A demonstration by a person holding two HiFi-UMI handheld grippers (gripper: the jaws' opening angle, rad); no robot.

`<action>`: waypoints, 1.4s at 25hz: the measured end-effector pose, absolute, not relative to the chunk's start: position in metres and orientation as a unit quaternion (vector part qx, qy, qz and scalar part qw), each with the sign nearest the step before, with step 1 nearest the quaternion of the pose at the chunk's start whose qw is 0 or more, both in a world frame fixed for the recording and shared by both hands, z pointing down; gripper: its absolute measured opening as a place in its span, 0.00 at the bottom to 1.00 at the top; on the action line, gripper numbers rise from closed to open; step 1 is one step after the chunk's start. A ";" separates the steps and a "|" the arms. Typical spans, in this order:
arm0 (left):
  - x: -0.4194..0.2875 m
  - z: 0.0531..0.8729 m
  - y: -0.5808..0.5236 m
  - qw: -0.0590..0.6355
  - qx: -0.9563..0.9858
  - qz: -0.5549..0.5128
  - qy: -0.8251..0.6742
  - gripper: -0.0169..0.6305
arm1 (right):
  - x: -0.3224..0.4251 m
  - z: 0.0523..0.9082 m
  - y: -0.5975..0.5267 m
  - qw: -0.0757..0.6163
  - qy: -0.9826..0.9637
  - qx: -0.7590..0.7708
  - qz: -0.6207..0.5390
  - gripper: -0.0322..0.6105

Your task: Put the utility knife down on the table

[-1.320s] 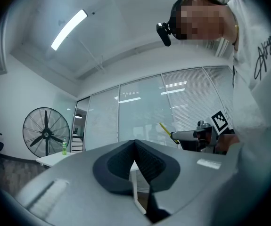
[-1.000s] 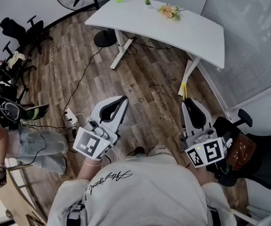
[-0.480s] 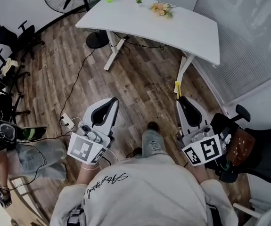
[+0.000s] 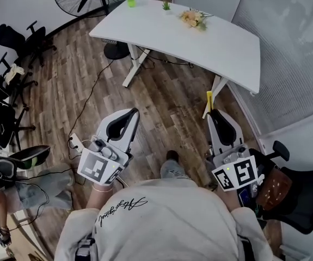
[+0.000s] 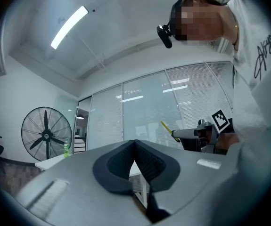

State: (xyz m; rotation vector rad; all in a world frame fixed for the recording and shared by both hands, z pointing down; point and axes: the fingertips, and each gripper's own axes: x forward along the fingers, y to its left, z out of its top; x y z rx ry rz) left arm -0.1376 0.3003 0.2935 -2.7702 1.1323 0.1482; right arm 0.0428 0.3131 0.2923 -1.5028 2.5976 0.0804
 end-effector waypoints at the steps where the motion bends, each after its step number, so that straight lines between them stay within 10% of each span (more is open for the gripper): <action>1: -0.133 0.292 0.291 0.074 -0.922 0.050 0.377 0.02 | 0.047 0.291 0.303 0.070 0.864 -0.498 0.028 0.15; 35: -0.063 0.272 0.125 0.074 -0.923 0.053 0.374 0.02 | 0.105 0.278 0.130 0.064 0.873 -0.482 0.021 0.15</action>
